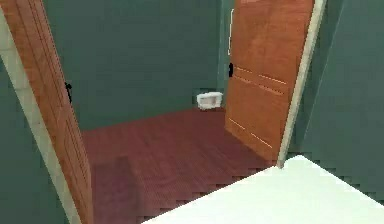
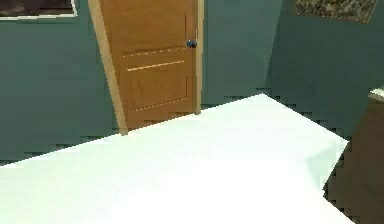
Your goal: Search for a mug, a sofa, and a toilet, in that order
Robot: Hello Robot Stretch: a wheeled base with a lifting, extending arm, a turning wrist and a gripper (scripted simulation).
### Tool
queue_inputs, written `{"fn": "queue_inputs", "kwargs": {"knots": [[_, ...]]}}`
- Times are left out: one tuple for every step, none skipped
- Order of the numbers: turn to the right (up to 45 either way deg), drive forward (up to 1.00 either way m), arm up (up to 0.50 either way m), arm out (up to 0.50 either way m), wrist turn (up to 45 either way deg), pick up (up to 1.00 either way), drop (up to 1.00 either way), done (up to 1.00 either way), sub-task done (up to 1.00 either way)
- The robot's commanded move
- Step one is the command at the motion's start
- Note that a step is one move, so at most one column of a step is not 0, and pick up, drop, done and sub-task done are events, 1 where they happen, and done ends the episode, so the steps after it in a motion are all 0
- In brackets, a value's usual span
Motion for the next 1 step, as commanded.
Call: {"fn": "queue_inputs", "kwargs": {"knots": [[0.0,0.85,0.00,0.00,0.0,0.00,0.00,0.00,0.00]]}}
